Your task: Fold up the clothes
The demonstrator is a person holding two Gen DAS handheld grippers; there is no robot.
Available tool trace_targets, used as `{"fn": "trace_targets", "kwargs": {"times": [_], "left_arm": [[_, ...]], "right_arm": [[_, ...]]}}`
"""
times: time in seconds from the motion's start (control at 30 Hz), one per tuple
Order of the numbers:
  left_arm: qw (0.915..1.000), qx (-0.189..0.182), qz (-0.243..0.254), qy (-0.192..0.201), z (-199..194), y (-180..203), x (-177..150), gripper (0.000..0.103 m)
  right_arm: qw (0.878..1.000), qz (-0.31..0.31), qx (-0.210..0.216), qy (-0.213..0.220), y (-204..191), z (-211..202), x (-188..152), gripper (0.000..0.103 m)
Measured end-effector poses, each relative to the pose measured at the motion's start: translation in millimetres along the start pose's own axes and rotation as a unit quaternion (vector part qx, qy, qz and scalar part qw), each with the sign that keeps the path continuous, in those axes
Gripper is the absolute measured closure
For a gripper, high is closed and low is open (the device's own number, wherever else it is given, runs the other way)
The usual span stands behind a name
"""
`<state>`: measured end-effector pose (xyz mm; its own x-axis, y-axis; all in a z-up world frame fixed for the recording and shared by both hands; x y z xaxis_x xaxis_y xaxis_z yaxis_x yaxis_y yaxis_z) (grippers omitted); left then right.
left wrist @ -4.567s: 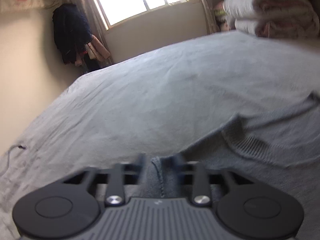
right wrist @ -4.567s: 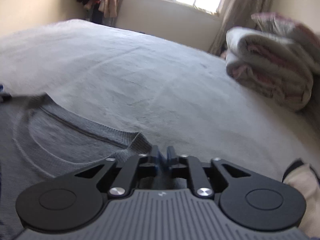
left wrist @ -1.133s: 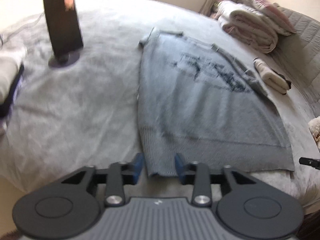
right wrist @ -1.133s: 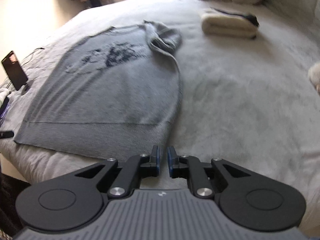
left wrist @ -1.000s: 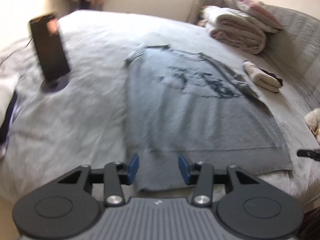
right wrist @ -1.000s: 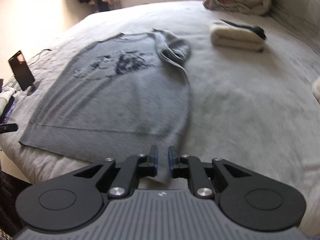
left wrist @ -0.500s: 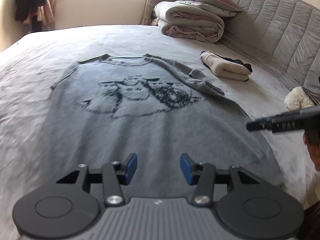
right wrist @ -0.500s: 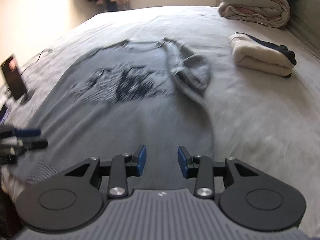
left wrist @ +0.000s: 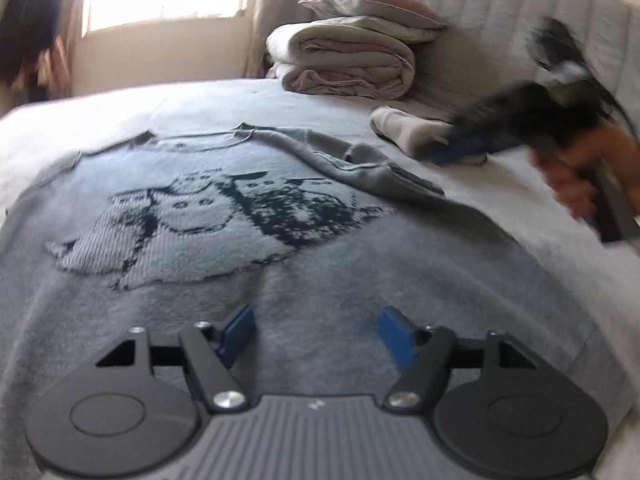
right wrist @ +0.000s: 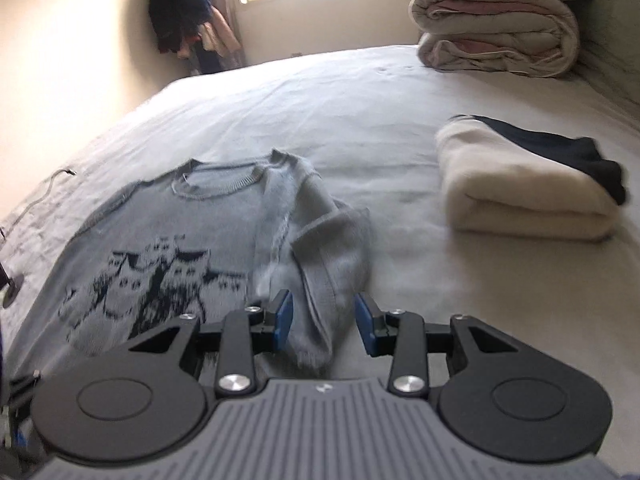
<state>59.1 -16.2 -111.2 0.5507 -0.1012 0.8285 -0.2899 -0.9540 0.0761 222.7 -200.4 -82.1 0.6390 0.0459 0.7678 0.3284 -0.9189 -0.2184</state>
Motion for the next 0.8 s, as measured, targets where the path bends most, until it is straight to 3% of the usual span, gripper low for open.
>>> {"fn": "trace_targets", "kwargs": {"times": [0.2,0.33,0.5,0.57,0.8], "left_arm": [[0.9998,-0.017,-0.014,0.001,-1.0,-3.6,0.3,0.025],[0.9998,-0.018,-0.012,-0.003,0.7,-1.7,0.5,0.023],[0.9991,-0.02,0.01,-0.037,7.0,0.9,13.2,0.024],[0.998,-0.024,0.024,-0.054,16.9,2.6,27.1,0.025],[0.9991,-0.018,0.014,-0.034,80.2,1.7,118.0,0.026]], "right_arm": [[0.999,0.028,0.039,0.014,9.1,42.7,5.9,0.064],[0.999,-0.006,0.048,0.012,3.8,62.9,3.7,0.064],[0.998,-0.024,0.043,0.031,11.9,65.3,2.4,0.079],[0.998,0.002,0.054,0.036,22.8,64.8,3.7,0.096],[0.993,0.078,0.076,0.038,58.6,53.8,14.6,0.098]]}}
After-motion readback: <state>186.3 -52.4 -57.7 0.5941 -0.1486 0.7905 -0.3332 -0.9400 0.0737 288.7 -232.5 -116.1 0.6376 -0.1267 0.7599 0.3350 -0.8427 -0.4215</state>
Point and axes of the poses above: each gripper's, at about its wrist camera, not at the fingertips, and z roughly the way its jaws point, y to its right, x to its top, the point moved 7 cm from there along z, roughly the way its jaws point, and after that the axes turned 1 degree about y, right-handed, at the moved point
